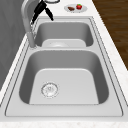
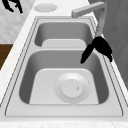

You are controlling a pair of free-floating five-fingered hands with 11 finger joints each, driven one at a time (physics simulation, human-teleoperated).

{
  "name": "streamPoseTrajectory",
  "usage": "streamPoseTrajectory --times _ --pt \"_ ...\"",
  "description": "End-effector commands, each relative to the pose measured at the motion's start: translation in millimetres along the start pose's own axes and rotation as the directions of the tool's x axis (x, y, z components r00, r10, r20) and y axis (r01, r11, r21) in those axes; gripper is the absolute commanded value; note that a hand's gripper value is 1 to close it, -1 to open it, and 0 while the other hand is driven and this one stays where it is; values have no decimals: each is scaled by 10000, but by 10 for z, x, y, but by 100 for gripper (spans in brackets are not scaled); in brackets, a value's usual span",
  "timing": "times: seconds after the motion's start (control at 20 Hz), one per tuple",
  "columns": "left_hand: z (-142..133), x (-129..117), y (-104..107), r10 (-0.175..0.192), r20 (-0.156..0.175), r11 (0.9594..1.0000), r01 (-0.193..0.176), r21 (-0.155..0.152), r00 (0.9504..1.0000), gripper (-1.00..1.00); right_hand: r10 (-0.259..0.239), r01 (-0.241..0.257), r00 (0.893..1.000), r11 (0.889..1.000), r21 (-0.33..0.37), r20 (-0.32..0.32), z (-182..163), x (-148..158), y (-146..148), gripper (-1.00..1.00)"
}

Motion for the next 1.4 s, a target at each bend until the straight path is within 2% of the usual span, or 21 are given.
streamPoseTrajectory --times 0.0,0.4,0.65,0.95,1.05,1.2,1.35 --pt "0 0 0 0 0 10000 0 0 10000 0 -583 556 9953 9978 -365 -769 97 84 98 -100" --pt "0 0 0 0 0 10000 0 0 10000 0 -799 753 9795 9967 -319 -1850 294 209 312 -100" --pt "0 0 0 0 0 10000 0 0 10000 0 -929 903 9643 9957 -219 -2480 362 248 394 -100" --pt "0 0 0 0 0 10000 0 0 10000 0 -799 805 9467 9967 -110 -3119 488 314 542 -100" --pt "0 0 0 0 0 10000 0 0 10000 0 -613 671 9466 9977 73 -3166 568 334 625 -100" --pt "0 0 0 0 0 10000 0 0 10000 0 -511 537 9451 9986 -9 -3228 699 370 759 -100" --pt "0 0 0 0 0 10000 0 0 10000 0 -356 343 9497 9994 -95 -3113 873 405 942 -100"
